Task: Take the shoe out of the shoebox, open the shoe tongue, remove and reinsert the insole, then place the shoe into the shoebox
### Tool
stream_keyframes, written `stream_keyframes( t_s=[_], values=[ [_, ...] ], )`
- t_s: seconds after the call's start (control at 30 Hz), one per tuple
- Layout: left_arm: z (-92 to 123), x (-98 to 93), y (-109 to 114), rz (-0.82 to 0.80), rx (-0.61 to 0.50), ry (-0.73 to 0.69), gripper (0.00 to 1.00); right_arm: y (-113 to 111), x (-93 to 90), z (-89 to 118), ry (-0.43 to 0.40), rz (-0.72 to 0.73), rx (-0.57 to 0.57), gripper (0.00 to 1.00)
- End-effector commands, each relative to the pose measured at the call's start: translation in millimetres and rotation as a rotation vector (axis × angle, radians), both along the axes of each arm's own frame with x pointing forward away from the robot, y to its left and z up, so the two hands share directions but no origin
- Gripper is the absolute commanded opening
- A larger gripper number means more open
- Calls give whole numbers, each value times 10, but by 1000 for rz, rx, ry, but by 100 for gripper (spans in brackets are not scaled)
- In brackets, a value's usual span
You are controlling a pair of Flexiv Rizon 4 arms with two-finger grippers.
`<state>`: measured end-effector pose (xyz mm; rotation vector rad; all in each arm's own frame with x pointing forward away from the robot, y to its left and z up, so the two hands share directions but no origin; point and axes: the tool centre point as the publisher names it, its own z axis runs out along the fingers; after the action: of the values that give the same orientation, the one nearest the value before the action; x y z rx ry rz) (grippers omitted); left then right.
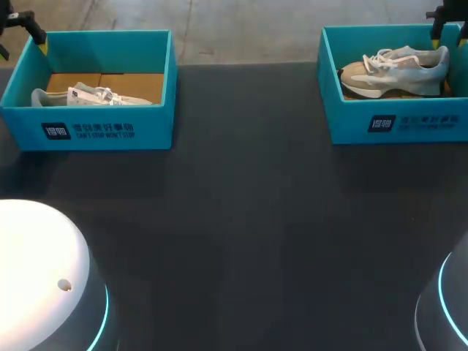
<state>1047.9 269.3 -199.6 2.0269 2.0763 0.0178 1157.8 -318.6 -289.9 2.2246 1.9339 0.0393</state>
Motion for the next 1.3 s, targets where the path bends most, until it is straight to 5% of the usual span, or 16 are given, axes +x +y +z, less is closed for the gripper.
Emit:
stream_keyframes(
  t_s=[0.03,1.3],
  values=[
    [1,-10,-1,0,3,-2,100,-31,129,-85,65,-8,15,54],
    [1,-10,-1,0,3,-2,100,-181,92,-700,112,-3,-21,50]
  ],
)
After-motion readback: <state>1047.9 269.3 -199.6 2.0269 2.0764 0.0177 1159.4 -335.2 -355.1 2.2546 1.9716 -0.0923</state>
